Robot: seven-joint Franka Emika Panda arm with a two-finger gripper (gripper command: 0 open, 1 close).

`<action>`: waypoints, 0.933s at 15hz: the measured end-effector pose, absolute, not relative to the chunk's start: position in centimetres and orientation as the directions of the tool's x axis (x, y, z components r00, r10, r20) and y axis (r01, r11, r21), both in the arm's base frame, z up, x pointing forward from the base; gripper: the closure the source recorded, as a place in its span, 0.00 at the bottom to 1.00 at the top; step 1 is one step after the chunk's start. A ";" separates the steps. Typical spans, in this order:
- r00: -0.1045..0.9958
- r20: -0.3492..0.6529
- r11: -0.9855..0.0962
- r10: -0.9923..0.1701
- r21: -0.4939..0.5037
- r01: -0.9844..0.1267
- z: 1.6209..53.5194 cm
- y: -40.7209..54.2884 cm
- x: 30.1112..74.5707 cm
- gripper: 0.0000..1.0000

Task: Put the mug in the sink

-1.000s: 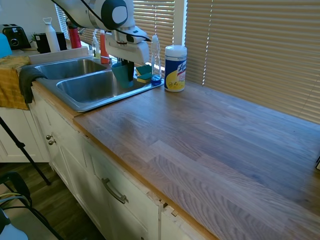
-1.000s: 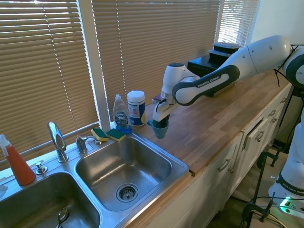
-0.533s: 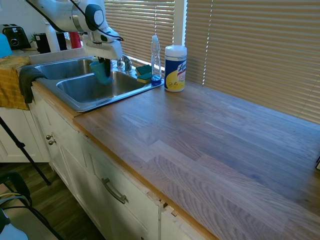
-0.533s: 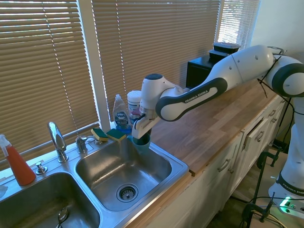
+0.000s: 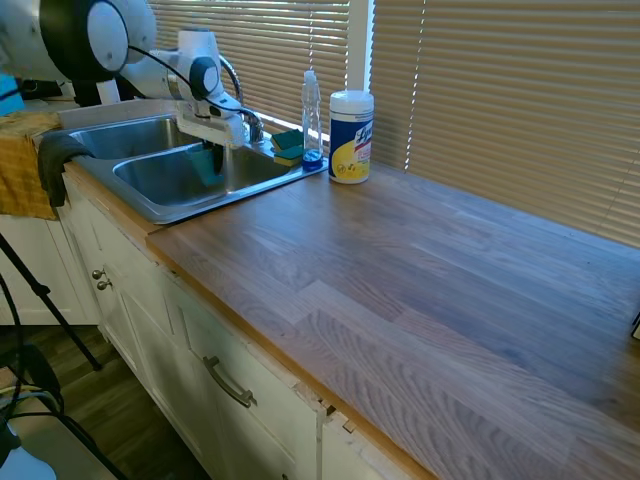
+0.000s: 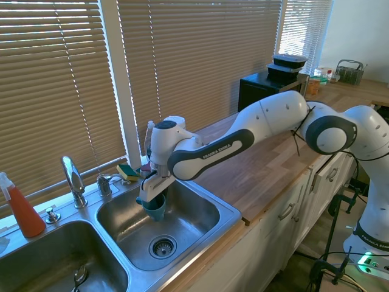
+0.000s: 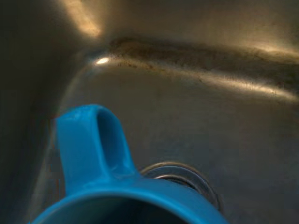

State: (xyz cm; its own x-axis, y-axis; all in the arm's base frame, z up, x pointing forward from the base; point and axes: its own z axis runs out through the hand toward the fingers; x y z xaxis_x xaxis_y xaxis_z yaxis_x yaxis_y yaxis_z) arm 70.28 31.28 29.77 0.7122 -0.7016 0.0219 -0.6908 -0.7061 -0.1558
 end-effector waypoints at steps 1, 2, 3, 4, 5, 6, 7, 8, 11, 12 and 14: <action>0.705 0.013 -0.699 -0.709 -0.152 -0.699 28.2 31.3 71.0 1.00; 0.699 0.006 -0.692 -0.715 -0.149 -0.706 26.7 31.6 71.6 1.00; 0.694 0.001 -0.686 -0.720 -0.144 -0.713 25.4 31.9 72.0 1.00; 0.689 -0.004 -0.682 -0.725 -0.139 -0.718 24.2 32.2 72.3 1.00; 0.685 -0.010 -0.678 -0.728 -0.134 -0.723 23.0 32.7 72.5 1.00; 0.682 -0.013 -0.675 -0.731 -0.132 -0.726 21.9 33.1 72.7 1.00; 0.679 -0.015 -0.672 -0.734 -0.131 -0.729 21.0 33.4 72.9 1.00; 0.676 -0.018 -0.669 -0.736 -0.130 -0.732 20.2 33.7 73.1 1.00; 0.671 -0.026 -0.663 -0.741 -0.131 -0.737 18.7 34.0 73.7 0.00; 0.671 -0.027 -0.663 -0.741 -0.132 -0.737 18.5 34.1 73.8 0.00; 0.667 -0.035 -0.657 -0.744 -0.139 -0.741 18.4 34.2 73.9 0.00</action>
